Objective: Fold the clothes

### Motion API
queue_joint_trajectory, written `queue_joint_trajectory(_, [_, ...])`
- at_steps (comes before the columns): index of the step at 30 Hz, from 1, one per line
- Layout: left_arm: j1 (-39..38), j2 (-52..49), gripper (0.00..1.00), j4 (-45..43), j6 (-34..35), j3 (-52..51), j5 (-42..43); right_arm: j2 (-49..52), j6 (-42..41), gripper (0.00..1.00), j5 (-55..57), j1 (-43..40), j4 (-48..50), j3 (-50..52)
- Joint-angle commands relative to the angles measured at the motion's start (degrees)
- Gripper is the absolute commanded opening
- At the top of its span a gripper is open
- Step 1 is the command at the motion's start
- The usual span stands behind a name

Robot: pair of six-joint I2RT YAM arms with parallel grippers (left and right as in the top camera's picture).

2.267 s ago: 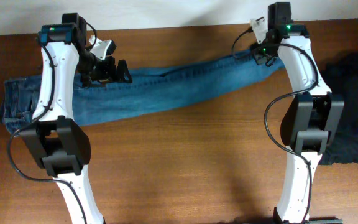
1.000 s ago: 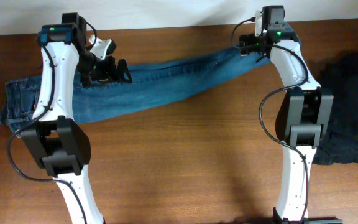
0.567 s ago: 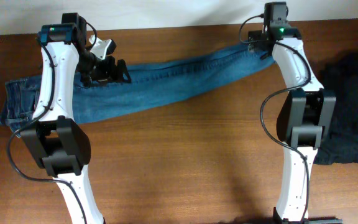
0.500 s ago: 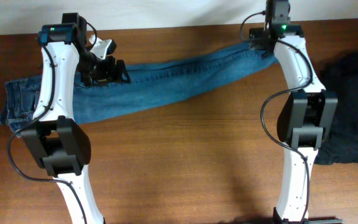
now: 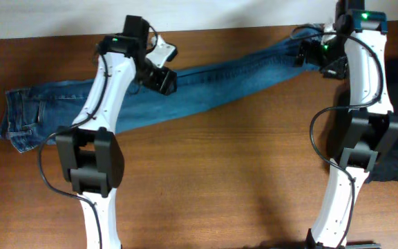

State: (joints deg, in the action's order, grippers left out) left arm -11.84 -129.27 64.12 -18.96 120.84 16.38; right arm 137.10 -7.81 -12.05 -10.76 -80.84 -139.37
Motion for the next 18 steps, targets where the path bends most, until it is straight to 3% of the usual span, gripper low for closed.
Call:
queue_joint_trajectory(1, [-4.0,-0.37,0.75,-4.26,-11.74,-0.22,-5.42,-1.75,-0.66,0.99,-9.29,-0.92,-2.75,-1.09])
queue_joint_trajectory(3, [-8.15,-0.37,0.75,-14.21,-12.85,-0.22,-15.96,-1.75,-0.63,0.99,-13.38,-1.33,-6.47,-1.05])
queue_joint_trajectory(7, [-12.13,-0.42,0.75,-25.86,-16.63,-0.35,-18.73,-1.75,-0.63,0.99,-16.44,-1.33,-12.41,-1.05])
queue_joint_trajectory(18, [-13.88,-7.76,0.76,-32.5,-21.88,-0.48,-18.53,-1.73,-0.9,0.99,-16.24,-4.44,-14.36,-0.79])
